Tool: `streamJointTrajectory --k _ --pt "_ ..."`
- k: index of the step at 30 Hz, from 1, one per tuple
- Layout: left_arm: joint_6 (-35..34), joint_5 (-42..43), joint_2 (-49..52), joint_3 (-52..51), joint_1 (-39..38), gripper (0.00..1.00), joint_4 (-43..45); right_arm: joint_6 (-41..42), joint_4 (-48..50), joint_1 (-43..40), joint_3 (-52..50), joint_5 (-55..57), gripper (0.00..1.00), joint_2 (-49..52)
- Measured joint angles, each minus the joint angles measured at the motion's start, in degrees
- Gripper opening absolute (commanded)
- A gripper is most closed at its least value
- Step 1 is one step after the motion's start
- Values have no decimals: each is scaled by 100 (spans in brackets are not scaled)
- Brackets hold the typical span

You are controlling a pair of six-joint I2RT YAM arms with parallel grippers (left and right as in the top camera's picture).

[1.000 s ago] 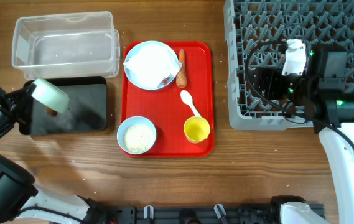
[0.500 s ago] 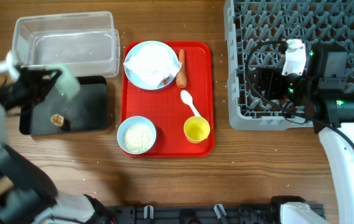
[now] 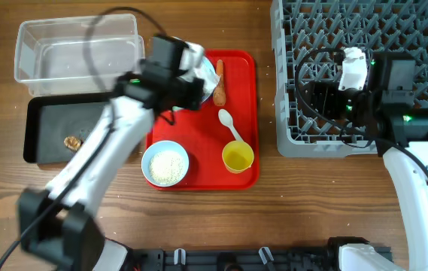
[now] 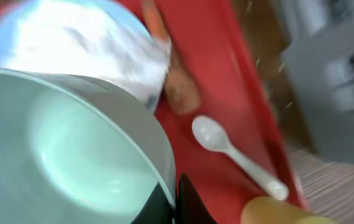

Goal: Sort waste into correct bins and load items into the dishwasher rack
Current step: 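Return the mint bowl to the red tray with the left gripper, then grasp the light-blue rice bowl rim with the left gripper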

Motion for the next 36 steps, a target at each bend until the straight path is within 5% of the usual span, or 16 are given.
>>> streamJointTrajectory --k 9,10,11,12,15,20,27,36 --pt "129 -474 964 -26 -723 4 -520 0 -24 0 0 0 90 221" --pt "129 -483 966 -26 -767 12 -586 0 -31 0 0 0 90 223" --pt "131 -483 966 -26 -798 39 -651 0 -55 0 0 0 90 227" --pt "146 -496 966 -26 -822 52 -756 0 -74 0 0 0 90 234" --pt "153 -511 966 -26 -822 69 -855 2 -105 0 0 0 89 243" --pt "66 -522 966 48 -813 64 -1084 0 -107 0 0 0 90 243" --pt "-1272 -522 750 846 -761 59 -2758 0 -179 0 0 0 90 243" --pt "-1880 -522 732 -391 -763 49 -2500 2 -186 0 0 0 92 243"
